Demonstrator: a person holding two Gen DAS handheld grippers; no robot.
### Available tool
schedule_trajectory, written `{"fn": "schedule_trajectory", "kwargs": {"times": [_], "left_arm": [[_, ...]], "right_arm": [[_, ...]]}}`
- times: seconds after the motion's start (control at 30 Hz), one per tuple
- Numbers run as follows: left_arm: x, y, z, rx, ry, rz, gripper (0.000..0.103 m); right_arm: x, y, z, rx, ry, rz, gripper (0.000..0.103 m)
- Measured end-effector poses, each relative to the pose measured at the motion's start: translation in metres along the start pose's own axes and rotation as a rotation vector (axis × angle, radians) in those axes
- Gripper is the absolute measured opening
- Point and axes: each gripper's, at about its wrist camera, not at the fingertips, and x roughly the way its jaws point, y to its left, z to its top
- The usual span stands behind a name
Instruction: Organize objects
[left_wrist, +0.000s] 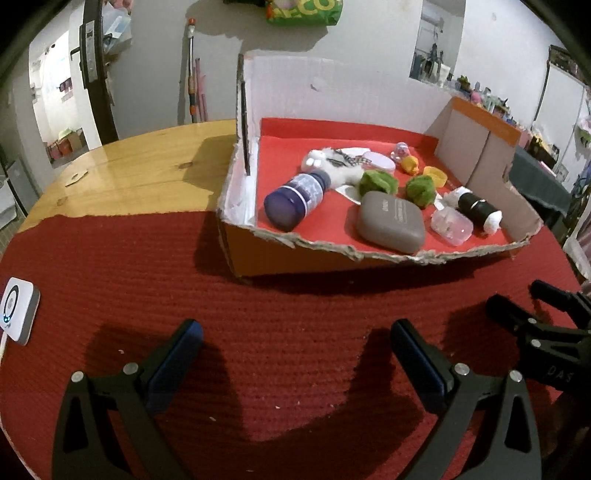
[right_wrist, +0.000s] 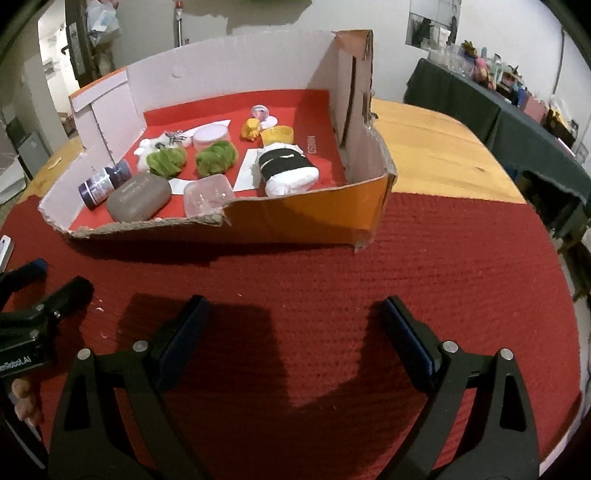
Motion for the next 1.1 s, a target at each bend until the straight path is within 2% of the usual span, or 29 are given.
{"fn": "schedule_trajectory", "kwargs": {"times": [0.1,0.43,1.1], "left_arm": [[0.0008,-0.0028,-0.0009,0.016,0.006,0.026,0.103],[0.0036,-0.0035,0.0035,0.004,0.016,0.040,0.103],[0.0060,-0.0048,0.0047,-0.003,0.018,0.051,0.103]], "right_arm": [[0.0012,0.0016,-0.0005,0.000,0.007,-0.014,0.098],[0.0025,0.0027,0.0004,0.011,0.017,-0.029,0.103],[0.0026,0.0026,0.0004,0.015,0.018,-0.031,0.103]]}}
